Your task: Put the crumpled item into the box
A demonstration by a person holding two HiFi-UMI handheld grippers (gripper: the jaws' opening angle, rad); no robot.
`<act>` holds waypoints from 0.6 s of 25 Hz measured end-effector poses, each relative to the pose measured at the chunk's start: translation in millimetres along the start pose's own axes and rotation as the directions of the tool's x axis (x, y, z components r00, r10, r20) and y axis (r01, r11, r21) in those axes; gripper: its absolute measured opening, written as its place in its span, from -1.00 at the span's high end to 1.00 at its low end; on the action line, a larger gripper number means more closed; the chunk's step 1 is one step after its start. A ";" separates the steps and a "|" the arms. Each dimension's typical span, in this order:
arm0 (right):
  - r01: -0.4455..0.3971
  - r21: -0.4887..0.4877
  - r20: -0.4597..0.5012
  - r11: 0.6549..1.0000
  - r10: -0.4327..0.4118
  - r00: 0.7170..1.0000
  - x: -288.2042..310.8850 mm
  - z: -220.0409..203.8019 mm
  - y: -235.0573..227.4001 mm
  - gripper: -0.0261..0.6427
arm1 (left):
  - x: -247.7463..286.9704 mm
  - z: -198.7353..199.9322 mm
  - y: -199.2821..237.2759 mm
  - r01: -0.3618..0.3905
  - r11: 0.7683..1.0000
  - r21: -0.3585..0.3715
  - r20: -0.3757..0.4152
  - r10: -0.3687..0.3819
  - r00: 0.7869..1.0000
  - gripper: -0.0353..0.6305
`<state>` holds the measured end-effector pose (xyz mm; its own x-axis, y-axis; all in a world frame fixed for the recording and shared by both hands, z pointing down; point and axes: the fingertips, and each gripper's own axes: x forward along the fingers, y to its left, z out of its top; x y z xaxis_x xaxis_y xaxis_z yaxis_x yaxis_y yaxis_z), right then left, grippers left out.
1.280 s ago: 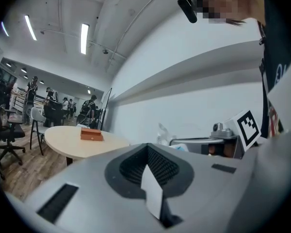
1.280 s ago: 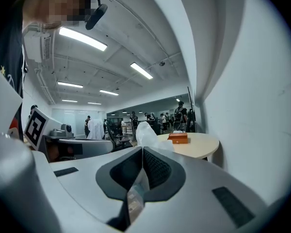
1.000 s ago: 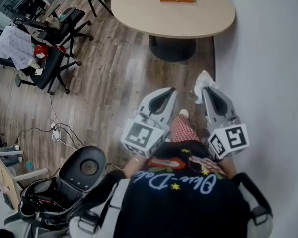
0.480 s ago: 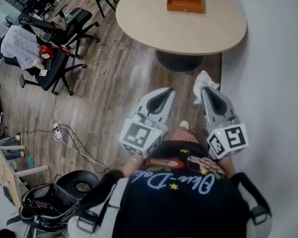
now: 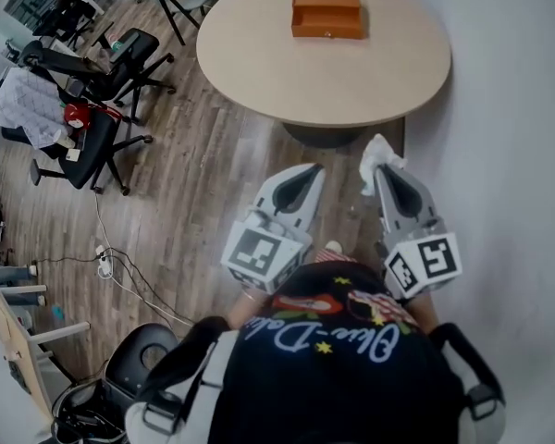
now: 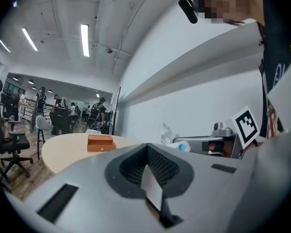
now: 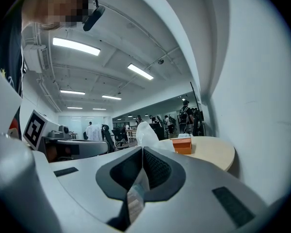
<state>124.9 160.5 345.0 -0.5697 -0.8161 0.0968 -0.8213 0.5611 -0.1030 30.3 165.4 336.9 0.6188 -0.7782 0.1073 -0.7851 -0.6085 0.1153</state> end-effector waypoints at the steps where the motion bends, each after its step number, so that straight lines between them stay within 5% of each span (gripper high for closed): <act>1: 0.005 -0.002 0.000 1.000 -0.005 1.000 0.3 0.7 -6.0 0.91 | 6.0 0.3 -0.8 0.004 1.000 0.000 0.002 -0.004 1.000 0.92; 15: -0.047 0.039 -0.009 0.998 0.047 0.999 19.4 0.4 -52.0 0.91 | 55.9 4.1 0.5 -0.038 0.999 0.016 -0.038 0.038 0.999 0.92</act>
<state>156.5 115.5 351.8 -0.6079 -0.7875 0.1011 -0.7921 0.5928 -0.1456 64.4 121.0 338.9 0.5887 -0.7944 0.1495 -0.8083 -0.5811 0.0950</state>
